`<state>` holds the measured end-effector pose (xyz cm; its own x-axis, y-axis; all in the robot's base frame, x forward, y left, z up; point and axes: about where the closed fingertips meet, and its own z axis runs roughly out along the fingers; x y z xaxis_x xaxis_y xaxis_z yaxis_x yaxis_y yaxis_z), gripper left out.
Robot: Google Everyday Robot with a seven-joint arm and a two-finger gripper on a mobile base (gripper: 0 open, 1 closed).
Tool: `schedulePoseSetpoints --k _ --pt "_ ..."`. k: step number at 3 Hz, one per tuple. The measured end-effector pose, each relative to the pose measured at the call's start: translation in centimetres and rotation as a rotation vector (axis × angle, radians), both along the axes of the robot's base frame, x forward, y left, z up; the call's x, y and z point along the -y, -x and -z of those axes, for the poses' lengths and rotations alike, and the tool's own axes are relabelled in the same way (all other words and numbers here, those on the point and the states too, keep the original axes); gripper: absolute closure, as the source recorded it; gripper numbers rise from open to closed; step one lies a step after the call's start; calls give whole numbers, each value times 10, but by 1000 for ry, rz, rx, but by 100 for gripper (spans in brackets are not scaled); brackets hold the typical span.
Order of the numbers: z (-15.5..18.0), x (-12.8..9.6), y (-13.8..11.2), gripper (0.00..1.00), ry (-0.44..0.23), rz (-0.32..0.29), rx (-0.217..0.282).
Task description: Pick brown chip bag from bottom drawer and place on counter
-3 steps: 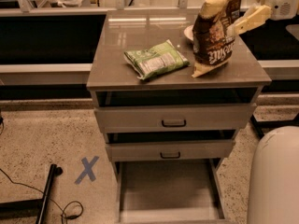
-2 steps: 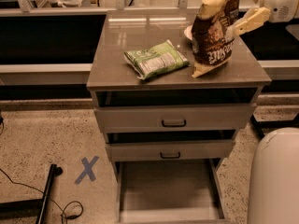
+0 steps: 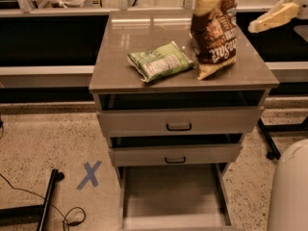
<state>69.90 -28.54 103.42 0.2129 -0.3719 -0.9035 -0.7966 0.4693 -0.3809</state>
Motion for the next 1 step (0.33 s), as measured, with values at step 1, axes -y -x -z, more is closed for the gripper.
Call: schedulePoseSetpoints --k 1 --pt "0 1 0 0 2 3 0"
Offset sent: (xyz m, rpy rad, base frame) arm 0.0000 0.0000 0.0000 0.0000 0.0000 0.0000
